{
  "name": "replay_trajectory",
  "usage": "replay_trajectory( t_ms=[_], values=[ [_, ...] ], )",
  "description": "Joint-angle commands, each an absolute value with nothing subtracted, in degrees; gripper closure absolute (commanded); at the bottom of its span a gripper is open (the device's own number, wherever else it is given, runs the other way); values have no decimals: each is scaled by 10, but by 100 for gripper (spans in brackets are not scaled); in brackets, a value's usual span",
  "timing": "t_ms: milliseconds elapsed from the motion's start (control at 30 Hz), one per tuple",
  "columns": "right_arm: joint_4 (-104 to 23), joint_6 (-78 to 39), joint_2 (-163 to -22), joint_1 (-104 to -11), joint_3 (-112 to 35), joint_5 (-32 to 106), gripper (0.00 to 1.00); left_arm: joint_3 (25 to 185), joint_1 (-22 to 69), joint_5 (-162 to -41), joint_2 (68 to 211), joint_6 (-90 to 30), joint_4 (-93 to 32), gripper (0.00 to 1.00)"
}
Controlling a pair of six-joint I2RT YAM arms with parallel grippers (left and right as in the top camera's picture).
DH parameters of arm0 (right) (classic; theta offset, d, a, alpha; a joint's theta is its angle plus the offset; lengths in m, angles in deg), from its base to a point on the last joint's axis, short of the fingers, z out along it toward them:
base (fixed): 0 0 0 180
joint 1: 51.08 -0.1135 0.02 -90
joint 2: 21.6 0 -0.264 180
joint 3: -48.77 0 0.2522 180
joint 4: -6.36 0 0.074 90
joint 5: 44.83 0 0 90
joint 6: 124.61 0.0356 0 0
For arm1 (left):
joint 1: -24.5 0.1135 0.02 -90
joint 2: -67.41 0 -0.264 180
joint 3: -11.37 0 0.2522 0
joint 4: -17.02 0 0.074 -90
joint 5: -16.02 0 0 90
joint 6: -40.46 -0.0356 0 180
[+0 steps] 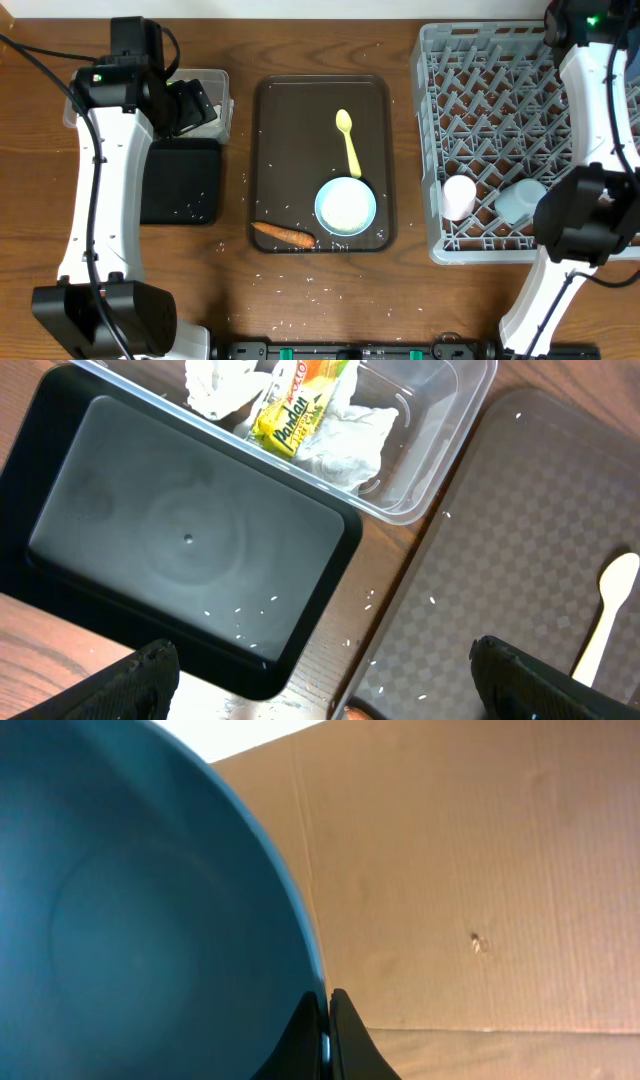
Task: Sort waste into correct bins and load items into the dishwasher rack
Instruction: 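Stand the blue plate upright at the back of the rack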
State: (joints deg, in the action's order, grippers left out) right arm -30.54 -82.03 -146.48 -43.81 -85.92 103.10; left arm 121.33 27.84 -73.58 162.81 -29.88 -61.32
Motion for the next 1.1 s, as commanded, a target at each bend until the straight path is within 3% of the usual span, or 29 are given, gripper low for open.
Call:
replay_trajectory(
  t_ms=[0,667,767,867,1000,1067],
  values=[
    [-275,-896,-1473,-431,-863,1047,99,1216,280,-729,1625,-299,-616,5],
    [-317,-874,-1483,-466,-782,953,98,1216,280,-729,1625,-299,-616,4],
    [-317,-873,-1483,-473,-765,942,78,1216,280,-729,1625,-299,-616,4],
    [-320,-873,-1483,-477,-756,918,39,1216,280,-729,1625,-299,-616,4],
    [-325,-836,-1483,-479,-756,907,12,1216,280,-729,1625,-299,-616,4],
    [-325,-802,-1483,-479,-756,907,3,1216,280,-729,1625,-299,-616,4]
  ],
)
